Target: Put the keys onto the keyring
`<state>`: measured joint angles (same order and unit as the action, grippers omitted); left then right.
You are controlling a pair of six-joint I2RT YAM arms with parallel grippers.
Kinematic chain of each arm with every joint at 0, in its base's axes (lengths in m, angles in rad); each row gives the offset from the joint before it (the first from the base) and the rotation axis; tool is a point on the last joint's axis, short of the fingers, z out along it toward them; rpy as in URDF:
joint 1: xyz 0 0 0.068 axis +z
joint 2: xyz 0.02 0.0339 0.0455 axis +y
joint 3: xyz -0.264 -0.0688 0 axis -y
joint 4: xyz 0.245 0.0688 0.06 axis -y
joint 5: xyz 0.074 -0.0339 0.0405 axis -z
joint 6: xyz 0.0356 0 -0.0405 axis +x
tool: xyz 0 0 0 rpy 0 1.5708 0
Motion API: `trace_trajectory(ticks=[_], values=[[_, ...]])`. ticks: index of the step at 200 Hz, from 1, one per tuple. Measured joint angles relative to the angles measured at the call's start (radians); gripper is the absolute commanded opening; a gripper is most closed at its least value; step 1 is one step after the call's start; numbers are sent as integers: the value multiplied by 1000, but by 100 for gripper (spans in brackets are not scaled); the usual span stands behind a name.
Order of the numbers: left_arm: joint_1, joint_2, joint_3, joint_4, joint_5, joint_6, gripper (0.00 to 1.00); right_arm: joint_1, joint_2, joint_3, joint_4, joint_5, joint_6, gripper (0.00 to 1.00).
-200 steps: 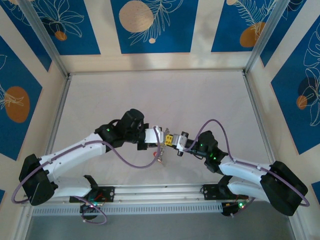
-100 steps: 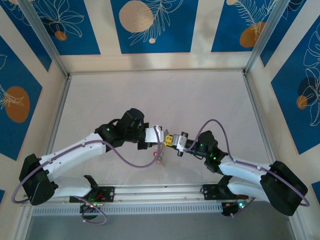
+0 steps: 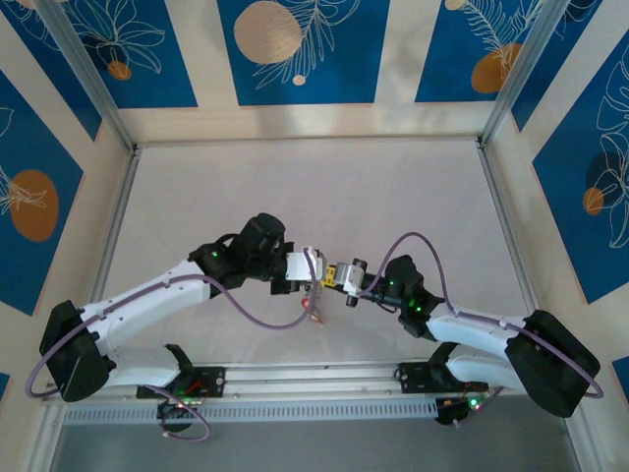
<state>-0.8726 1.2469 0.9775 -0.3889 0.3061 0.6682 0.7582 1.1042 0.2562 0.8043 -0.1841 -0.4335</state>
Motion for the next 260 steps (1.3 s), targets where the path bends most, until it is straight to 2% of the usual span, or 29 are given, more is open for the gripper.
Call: trace_trajectory(ticks=[98,108,127,185,218,260], values=[[0,0,2,-12,-14,23,0,1,2,0,2,1,0,0],[0,0,3,-15,-16,26,11,1,2,0,2,0,0,0],[0,0,5,-18,-29,33,14,2,2,0,3,0,0,0],[0,0,7,-29,-53,46,12,3,1,0,4,0,0,0],[0,1,8,-39,-53,51,0,3,1,0,3,-3,0,0],[0,11,21,-50,-52,55,0,3,2,0,3,-3,0,0]])
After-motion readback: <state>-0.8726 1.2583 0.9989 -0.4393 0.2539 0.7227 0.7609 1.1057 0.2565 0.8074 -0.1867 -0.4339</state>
